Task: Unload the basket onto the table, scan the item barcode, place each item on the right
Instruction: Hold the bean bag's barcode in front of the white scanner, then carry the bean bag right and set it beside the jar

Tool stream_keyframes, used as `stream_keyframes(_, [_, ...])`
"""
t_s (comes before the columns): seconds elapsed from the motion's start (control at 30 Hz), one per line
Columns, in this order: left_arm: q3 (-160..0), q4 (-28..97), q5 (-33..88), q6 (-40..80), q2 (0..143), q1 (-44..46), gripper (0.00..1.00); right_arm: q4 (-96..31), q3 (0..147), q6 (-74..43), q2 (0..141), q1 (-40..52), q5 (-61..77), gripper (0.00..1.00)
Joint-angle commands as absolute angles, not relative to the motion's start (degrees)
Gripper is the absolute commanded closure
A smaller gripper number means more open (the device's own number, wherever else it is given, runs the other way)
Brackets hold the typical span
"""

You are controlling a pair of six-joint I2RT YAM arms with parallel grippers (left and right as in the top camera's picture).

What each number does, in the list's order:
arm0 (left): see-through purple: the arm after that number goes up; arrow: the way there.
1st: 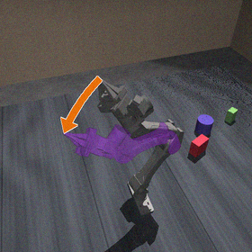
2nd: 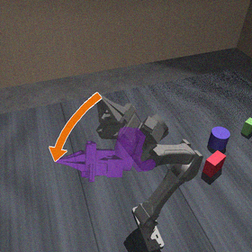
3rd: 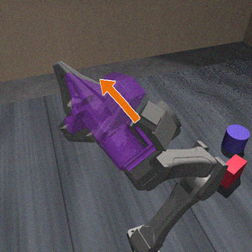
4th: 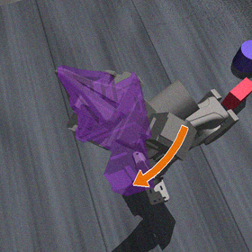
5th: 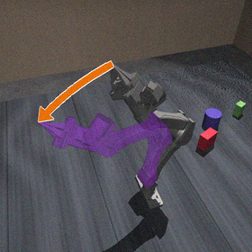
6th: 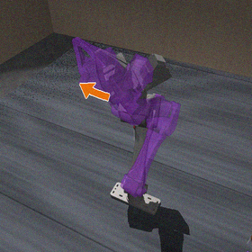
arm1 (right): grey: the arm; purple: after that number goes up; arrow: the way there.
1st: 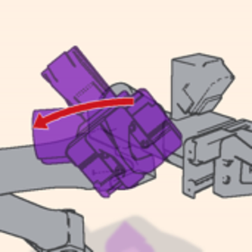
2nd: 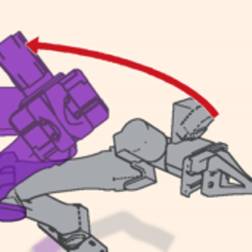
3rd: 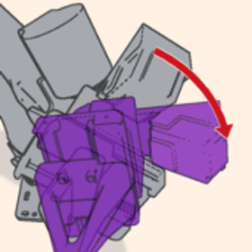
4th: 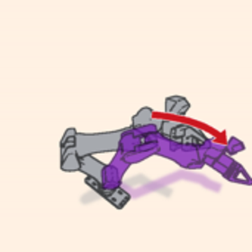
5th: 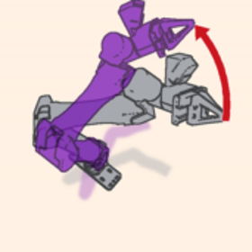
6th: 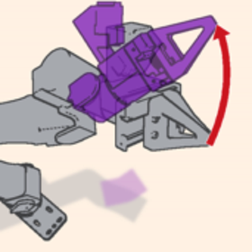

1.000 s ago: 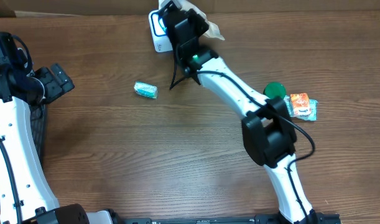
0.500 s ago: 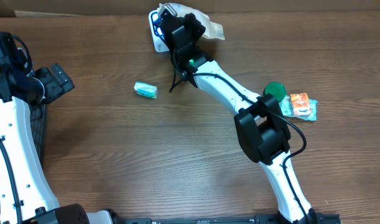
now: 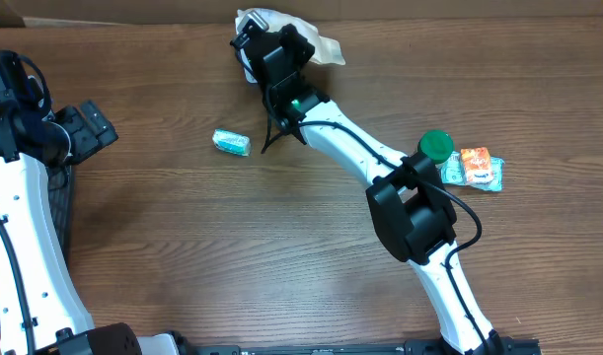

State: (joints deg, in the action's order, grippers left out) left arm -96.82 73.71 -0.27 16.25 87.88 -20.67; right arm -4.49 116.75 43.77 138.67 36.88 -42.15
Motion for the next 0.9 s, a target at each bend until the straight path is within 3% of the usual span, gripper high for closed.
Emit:
stream_keyframes(0.0, [-97.2,73.5,-0.8,15.2,87.9,-20.6,0.00,-3.9,118.1,43.3,138.4,37.2,-41.9,0.96])
stream_keyframes(0.23, [-97.2,73.5,-0.8,15.2,87.9,-20.6,0.01,-6.7,118.1,42.4,137.4,37.2,-40.3,0.96])
stream_keyframes(0.53, [-97.2,73.5,-0.8,15.2,87.9,-20.6,0.01,-21.0,118.1,23.7,120.6,34.3,-28.9,0.96])
stream_keyframes(0.87, [-97.2,73.5,-0.8,15.2,87.9,-20.6,0.01,-51.0,118.1,-7.6,99.1,22.3,-2.5,0.96])
